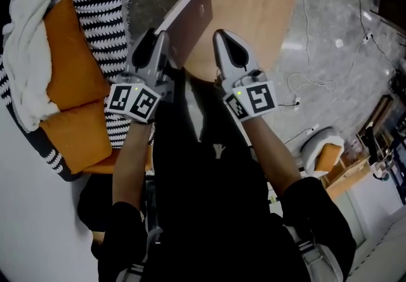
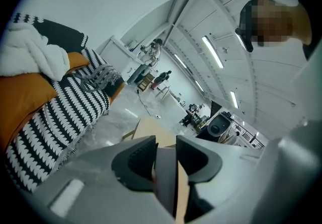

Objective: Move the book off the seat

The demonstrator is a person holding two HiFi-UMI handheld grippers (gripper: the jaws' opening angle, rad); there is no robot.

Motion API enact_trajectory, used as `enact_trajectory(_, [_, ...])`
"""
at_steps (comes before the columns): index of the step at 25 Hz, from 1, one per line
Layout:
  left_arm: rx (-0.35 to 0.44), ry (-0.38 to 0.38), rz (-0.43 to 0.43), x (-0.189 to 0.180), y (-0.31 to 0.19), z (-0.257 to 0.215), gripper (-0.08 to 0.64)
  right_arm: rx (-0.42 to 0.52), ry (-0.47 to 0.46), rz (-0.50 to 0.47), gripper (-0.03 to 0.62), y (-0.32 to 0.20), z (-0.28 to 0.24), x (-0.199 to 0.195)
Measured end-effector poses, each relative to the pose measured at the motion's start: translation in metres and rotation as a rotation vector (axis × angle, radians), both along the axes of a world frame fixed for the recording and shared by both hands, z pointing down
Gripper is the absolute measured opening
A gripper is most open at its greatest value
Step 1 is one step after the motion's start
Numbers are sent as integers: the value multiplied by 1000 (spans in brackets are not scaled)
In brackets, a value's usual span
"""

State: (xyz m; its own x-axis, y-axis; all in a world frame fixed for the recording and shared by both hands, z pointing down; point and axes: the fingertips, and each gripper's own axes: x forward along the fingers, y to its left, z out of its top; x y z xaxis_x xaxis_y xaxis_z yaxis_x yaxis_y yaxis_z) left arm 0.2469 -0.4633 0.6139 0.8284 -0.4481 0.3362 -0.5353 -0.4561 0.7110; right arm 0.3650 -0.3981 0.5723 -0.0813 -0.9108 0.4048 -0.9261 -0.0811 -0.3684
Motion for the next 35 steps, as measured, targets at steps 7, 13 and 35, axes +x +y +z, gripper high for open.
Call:
enact_trajectory(7, [-32, 12, -8, 3, -9, 40, 137, -50, -22, 39, 8, -2, 42, 2])
enact_trajectory(13, [-57, 27, -11, 3, -12, 70, 137, -80, -29, 45, 8, -2, 67, 0])
enact_trajectory(35, [-223, 102, -37, -27, -1, 176, 141, -137, -44, 29, 9, 0, 122, -27])
